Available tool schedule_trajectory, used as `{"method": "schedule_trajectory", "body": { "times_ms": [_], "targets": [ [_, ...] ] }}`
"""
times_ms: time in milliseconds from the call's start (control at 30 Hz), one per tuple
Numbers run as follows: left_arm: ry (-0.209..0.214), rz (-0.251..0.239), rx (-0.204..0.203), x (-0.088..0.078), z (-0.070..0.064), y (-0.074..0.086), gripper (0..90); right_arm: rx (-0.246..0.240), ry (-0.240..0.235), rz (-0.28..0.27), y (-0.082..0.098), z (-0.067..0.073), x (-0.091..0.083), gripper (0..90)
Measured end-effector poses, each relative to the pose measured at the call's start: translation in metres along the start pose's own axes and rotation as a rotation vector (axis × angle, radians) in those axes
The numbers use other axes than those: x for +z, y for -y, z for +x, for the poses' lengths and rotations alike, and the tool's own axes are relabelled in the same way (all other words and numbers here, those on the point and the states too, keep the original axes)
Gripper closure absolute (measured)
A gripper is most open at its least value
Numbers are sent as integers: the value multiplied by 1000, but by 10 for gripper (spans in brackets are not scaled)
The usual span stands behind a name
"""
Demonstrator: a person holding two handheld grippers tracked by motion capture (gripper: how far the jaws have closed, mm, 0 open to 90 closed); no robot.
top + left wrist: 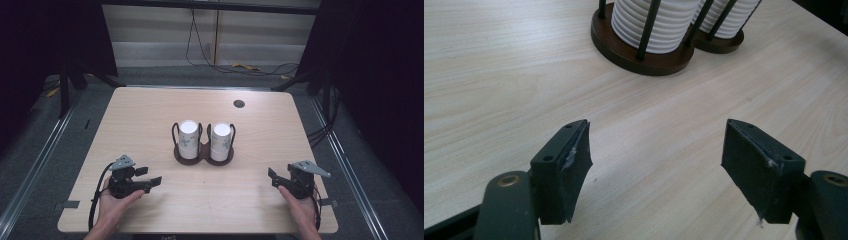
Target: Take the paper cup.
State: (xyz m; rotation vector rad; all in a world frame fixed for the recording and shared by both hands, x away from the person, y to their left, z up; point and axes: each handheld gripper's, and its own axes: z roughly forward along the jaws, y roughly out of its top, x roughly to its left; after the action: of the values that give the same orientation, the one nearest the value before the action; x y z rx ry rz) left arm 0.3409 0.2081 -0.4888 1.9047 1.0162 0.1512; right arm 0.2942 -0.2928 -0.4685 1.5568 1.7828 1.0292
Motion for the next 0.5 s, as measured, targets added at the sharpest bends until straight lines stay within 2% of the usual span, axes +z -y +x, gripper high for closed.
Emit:
{"method": "schedule_trajectory", "body": {
  "times_ms": [167,267,367,433,500],
  "targets": [
    [-1,-2,-7,2,2,-1,292,-5,-11,2,-1,2,-2,239],
    [3,-9,-15,3,4,-2,293,-6,-37,33,0,2,-1,240],
    [-2,-11,-16,3,4,-2,293,-6,-53,37,1,2,-2,240],
    [-18,-18,2,2,4,-5,292,-32,-54,43,1,4,-1,242],
    [-7,-10,6,2,3,-6,290,-43,-59,46,1,5,-1,242]
  ]
}}
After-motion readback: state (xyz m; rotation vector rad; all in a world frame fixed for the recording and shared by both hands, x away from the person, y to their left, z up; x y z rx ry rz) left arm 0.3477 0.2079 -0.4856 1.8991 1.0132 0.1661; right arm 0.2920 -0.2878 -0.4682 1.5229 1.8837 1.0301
